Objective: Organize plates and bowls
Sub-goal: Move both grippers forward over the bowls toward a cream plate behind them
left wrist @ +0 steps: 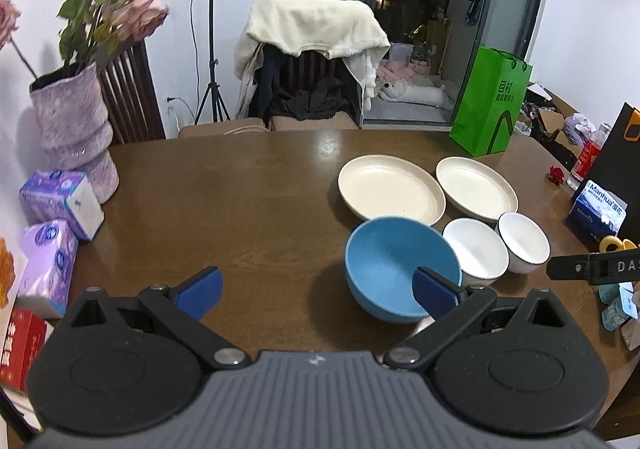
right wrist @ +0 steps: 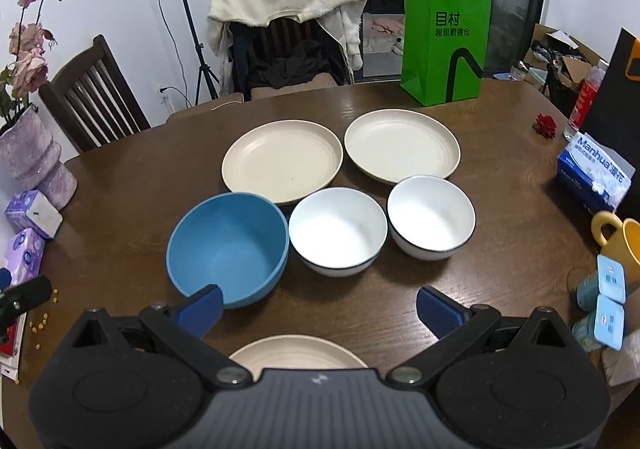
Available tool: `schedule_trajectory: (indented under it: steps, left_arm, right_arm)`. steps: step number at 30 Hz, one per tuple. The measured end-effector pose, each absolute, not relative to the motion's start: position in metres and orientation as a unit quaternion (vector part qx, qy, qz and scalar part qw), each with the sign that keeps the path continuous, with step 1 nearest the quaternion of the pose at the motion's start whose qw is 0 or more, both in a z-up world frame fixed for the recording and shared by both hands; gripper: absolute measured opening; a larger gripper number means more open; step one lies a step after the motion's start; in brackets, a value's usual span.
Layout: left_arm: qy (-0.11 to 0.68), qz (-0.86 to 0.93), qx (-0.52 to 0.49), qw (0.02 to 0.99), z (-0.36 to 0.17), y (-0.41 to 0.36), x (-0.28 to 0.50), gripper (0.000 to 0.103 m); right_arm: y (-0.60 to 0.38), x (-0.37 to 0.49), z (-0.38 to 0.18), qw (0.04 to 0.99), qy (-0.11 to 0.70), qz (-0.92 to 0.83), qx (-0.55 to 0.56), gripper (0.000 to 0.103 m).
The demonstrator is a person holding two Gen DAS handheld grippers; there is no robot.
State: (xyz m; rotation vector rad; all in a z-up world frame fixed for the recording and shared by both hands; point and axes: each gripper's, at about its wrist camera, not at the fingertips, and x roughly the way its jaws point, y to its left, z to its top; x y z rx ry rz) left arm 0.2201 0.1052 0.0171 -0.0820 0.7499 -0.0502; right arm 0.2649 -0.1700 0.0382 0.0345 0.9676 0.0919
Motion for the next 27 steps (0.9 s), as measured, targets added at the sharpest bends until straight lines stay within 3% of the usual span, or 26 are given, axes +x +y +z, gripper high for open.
schedule_trajectory:
  steps: [27]
  left_arm:
    - [0.380, -0.019, -0.049, 0.923, 0.046, 0.081, 0.319, 0.103]
  right_arm:
    - [-0.195, 0.358, 0.045, 0.888, 0.458, 0.049, 0.001, 0.103]
